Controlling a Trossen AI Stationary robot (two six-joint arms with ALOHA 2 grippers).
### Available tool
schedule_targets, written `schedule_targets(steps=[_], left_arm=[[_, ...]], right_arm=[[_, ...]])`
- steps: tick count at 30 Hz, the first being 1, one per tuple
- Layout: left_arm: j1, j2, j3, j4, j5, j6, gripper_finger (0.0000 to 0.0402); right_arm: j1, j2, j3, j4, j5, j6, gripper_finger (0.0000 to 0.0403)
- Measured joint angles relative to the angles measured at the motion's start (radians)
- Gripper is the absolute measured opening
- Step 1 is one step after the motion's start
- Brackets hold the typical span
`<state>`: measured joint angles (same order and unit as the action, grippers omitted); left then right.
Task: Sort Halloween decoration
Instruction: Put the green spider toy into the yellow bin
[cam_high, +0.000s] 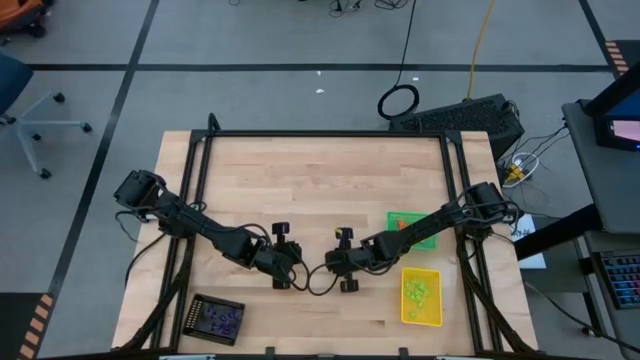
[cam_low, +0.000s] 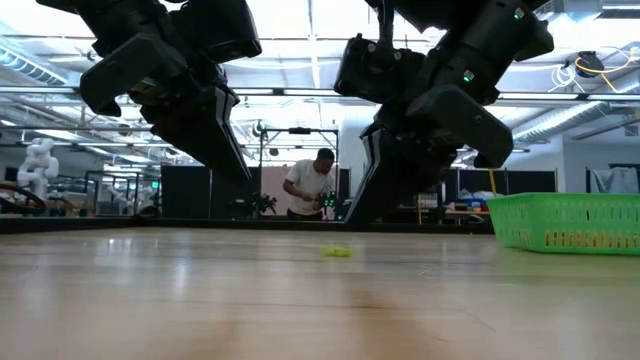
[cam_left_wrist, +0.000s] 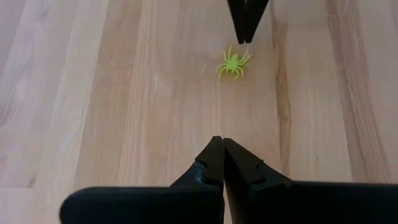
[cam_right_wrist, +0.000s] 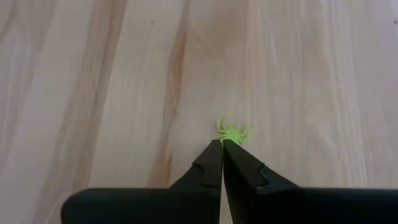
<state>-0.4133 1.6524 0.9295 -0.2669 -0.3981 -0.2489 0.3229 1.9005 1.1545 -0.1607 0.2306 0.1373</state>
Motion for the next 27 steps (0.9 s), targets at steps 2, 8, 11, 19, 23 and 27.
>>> schedule_targets(steps=[2,8,11,19,23,27], left_arm=[[0.000,0.000,0.000,0.000,0.000,0.000,0.0004],[0.000,0.000,0.000,0.030,0.001,0.020,0.0004],[0.000,0.000,0.000,0.032,0.001,0.020,0.0004],[0.000,0.000,0.000,0.031,0.002,0.020,0.0004],[0.000,0.000,0.000,0.028,0.003,0.020,0.0004],[0.000,0.000,0.000,0.023,0.004,0.019,0.0004]], right_arm=[[0.000,0.000,0.000,-0.006,0.000,0.001,0.0000],[0.000,0.000,0.000,-0.005,0.002,0.009,0.0000],[0.000,0.000,0.000,0.046,0.000,0.055,0.0005],[-0.020,0.014,0.001,0.071,-0.016,0.154,0.0126],[-0.026,0.025,0.001,0.077,-0.017,0.154,0.0190],[-0.029,0.047,0.001,0.073,-0.018,0.139,0.0230]])
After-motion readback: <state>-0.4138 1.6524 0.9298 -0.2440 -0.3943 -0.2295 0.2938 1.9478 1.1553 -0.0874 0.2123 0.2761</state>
